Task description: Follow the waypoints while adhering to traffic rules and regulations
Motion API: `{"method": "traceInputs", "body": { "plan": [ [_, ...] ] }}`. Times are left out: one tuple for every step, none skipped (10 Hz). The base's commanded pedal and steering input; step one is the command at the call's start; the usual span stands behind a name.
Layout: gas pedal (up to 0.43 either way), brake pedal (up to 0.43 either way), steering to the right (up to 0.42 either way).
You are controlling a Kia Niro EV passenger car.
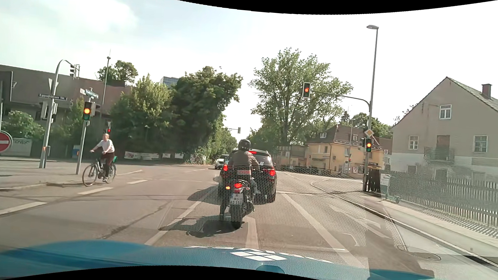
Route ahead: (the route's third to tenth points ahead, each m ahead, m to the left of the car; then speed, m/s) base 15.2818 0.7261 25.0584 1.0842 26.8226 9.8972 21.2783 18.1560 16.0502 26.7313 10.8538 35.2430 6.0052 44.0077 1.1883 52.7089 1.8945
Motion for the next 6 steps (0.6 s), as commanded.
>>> {"method": "traceInputs", "body": {
  "plan": [
    [0.0,0.201,-0.008],
    [0.0,0.201,-0.009],
    [0.0,0.201,-0.008],
    [0.0,0.22,-0.009],
    [0.0,0.226,-0.009],
    [0.0,0.226,-0.009]
  ]
}}
